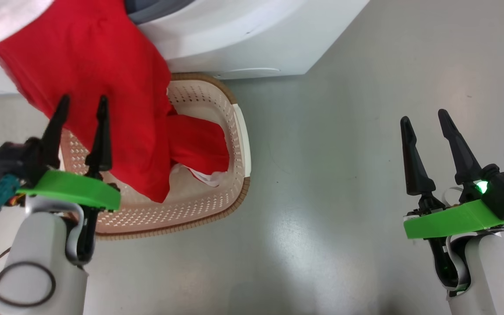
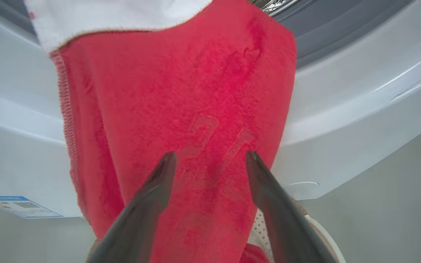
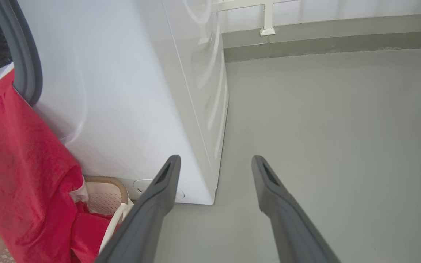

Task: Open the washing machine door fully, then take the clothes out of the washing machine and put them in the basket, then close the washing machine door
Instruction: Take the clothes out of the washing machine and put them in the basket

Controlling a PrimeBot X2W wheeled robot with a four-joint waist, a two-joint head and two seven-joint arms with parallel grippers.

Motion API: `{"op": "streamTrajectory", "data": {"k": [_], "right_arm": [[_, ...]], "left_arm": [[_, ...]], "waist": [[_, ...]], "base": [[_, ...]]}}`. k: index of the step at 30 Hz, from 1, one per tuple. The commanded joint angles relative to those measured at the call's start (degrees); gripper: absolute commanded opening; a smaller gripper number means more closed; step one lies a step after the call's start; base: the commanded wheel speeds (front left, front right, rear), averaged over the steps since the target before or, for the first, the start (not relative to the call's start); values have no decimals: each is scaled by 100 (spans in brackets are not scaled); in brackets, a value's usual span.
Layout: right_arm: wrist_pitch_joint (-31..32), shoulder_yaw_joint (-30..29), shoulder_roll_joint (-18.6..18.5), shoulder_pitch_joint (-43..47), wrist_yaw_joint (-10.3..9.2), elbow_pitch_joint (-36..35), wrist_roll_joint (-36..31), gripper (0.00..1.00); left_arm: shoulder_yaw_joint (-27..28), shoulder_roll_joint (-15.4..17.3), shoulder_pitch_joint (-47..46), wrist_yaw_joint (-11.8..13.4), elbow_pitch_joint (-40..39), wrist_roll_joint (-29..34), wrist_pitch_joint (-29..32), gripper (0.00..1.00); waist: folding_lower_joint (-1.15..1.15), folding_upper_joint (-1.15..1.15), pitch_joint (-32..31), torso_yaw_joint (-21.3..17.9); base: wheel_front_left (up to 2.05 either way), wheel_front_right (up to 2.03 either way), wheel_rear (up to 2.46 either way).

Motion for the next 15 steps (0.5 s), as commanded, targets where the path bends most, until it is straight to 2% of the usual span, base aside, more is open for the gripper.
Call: {"op": "streamTrajectory", "data": {"k": [1,8,15], "right_arm": [[-36,122,-1,196,42,-96,-104,100],[-36,97,-1,288,42,-61,-145,100],[-36,107,-1,359,42,-58,-141,100]], "left_arm": [[196,164,210,-30,-179,73,-28,100],[627,-26,955,-30,-1288,101,-28,100],[763,-123,1791,-30,-2233,178,-28,100]], "waist": [[0,0,-60,55],[0,0,-249,148],[0,0,-325,174]], "base": [[0,0,0],[0,0,0],[0,0,0]]}}
